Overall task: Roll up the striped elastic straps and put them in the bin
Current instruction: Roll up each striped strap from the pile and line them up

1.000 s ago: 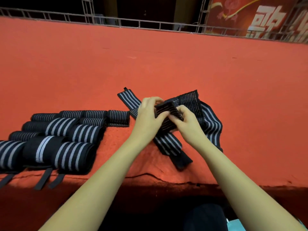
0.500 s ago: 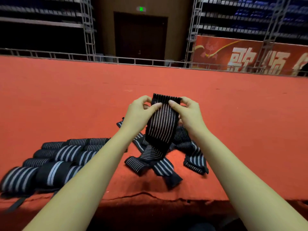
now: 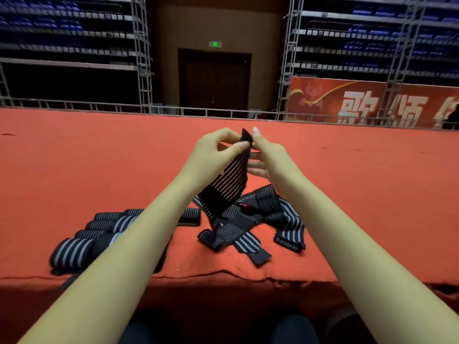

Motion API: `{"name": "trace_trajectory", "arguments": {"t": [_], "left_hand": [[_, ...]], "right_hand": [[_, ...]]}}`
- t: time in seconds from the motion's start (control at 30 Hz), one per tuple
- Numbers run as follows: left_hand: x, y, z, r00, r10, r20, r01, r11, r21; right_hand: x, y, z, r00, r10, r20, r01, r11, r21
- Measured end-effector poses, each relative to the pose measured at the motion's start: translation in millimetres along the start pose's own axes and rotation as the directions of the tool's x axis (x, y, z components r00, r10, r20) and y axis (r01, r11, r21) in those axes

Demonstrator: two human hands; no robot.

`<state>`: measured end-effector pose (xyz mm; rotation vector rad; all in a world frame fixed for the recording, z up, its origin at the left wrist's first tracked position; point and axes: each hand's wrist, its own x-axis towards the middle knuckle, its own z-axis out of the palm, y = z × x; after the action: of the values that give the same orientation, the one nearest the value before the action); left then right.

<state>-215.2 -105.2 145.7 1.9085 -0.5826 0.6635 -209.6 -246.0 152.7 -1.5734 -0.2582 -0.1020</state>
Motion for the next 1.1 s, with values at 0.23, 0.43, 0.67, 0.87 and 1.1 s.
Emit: {"name": "trace_trajectory", "arguments": {"t": [0.23, 0.43, 0.67, 0.87, 1.1], "left_hand": [[-21, 25, -14, 0.999, 0.023, 0.039, -0.027, 0.994, 0.111], [-43, 0, -21, 0.986, -0.166, -0.026, 0.167, 0.967, 0.19], [-77, -60, -10, 0.923, -0.385, -0.024, 0.382, 0.921, -0.078], [-91, -118, 10, 0.782, -0.623, -0.009, 0.587, 0.741, -0.326], [-105, -176, -3, 0.731, -0.679, -0.071, 0.659, 0.729, -0.186]], "right_hand": [[-36, -5, 2, 0.974, -0.12, 0.19, 0.11, 0.992, 0.063], [-47, 20, 13, 0.987, -0.096, 0.127, 0.091, 0.995, 0.044], [-40, 83, 25, 0.971, 0.077, 0.227, -0.107, 0.987, 0.123], [3, 154, 31, 0.956, 0.238, 0.172, -0.264, 0.953, 0.147], [29, 247, 16, 0.976, 0.173, 0.13, -0.102, 0.896, -0.432]]}}
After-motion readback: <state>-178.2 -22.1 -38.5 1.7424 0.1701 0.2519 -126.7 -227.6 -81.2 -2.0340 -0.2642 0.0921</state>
